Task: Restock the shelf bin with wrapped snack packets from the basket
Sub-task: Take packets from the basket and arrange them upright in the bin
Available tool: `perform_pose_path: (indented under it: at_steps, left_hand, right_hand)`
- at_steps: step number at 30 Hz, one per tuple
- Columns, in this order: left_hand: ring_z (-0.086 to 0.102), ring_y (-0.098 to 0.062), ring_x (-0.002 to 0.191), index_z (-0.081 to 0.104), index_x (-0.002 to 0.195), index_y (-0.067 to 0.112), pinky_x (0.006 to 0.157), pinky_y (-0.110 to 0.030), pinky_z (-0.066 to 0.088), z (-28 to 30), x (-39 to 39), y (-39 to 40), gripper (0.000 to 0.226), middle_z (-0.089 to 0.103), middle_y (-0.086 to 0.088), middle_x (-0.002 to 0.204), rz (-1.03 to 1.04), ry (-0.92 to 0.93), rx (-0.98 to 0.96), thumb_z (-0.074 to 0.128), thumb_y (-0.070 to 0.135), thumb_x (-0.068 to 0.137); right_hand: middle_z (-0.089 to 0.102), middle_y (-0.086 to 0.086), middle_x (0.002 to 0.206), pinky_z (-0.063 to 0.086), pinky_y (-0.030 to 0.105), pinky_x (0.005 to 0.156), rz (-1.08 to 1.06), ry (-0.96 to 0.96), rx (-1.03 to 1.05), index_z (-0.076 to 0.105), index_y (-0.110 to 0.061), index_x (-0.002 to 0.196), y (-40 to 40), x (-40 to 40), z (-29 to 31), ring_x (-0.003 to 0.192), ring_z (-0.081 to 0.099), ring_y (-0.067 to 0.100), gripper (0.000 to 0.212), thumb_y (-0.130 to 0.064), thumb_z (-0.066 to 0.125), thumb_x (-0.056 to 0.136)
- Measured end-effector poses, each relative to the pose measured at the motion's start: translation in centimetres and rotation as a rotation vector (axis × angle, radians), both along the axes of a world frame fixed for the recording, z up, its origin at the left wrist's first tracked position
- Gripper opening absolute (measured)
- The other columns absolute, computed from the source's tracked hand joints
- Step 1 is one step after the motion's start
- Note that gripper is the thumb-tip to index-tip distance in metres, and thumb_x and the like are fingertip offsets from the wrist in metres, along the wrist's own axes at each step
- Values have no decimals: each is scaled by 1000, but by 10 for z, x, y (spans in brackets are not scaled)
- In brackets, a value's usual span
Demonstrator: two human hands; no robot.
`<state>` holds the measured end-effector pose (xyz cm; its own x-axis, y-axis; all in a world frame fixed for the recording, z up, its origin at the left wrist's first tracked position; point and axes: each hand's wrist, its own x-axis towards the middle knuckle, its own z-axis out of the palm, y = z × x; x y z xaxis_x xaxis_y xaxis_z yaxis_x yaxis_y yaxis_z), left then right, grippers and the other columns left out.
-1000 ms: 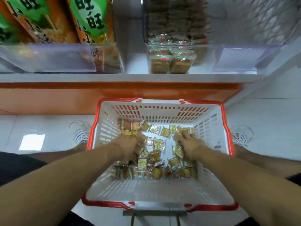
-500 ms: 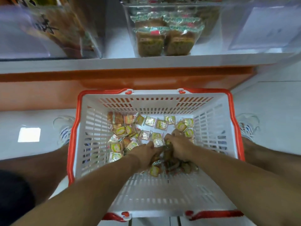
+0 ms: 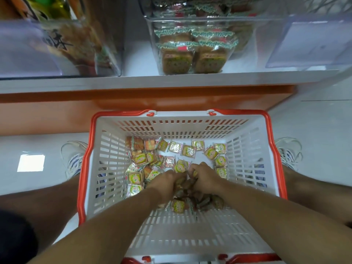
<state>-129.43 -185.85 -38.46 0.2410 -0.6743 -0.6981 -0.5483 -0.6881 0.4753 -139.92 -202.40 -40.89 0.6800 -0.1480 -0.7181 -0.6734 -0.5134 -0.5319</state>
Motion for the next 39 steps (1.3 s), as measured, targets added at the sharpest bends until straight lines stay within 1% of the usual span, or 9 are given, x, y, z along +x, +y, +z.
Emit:
perform_pose_path:
  at_steps: [4,9,12,17,21,26,31,34,39]
  left_hand:
    - [62,-17,101,48,150,38,86,-20,47,7,11,-1,63,60,-8,130,173,111,-100,68,16,94]
    - [56,-10,48,49,148,30,48,-24,48,33,27,-14,54,66,-8,77,607,363,-59,55,5,101]
    - [69,-26,73,51,144,27,77,-43,64,67,40,-22,43,73,-19,97,863,647,-41,48,8,106]
    - [75,-40,88,58,133,7,70,-45,65,135,50,-39,34,74,-25,106,999,995,-161,38,21,109]
    - [70,-31,74,59,131,-1,69,-46,63,194,56,-53,35,69,-22,105,1003,1053,-276,42,17,106]
    - [74,-23,64,64,120,6,57,-41,65,274,61,-52,30,74,-14,81,963,981,-340,39,10,103]
    - [74,-31,89,77,113,6,67,-49,65,343,57,-50,40,74,-24,115,1001,1145,-584,41,25,106]
    - [71,-32,98,76,116,7,79,-50,64,368,52,-51,59,68,-28,126,966,1136,-683,61,59,92]
    - [65,-35,120,77,116,11,87,-52,61,374,48,-55,50,66,-23,132,937,1144,-711,80,46,81]
  right_hand:
    - [66,-4,96,48,16,58,-172,13,76,67,-22,86,-6,6,10,82,63,13,32,-11,91,67]
    - [62,9,131,52,29,78,-188,-4,84,67,-14,95,-22,21,51,113,62,26,26,-6,84,78]
    - [64,3,117,47,18,53,-88,-52,80,64,-21,92,-31,35,100,78,63,12,33,-7,87,74]
    - [68,1,75,46,21,47,-80,-170,108,62,-21,95,-29,53,198,52,64,13,41,-4,90,70]
    - [71,15,99,43,29,58,-49,-294,-16,64,-23,93,-28,53,274,67,57,17,44,-16,95,63]
    - [66,-8,88,42,13,56,-123,-636,-66,64,-31,88,-31,48,362,64,57,-2,46,-26,98,57]
    - [57,-6,103,41,9,78,-273,-1109,-110,64,-30,91,-21,58,395,95,61,4,46,-17,96,60]
    - [57,-9,106,42,6,81,-291,-1183,-113,65,-32,93,-14,66,393,101,62,5,42,-25,93,62]
    - [54,-16,108,43,4,79,-264,-1175,-129,64,-37,93,-19,67,387,101,63,1,49,-8,86,60]
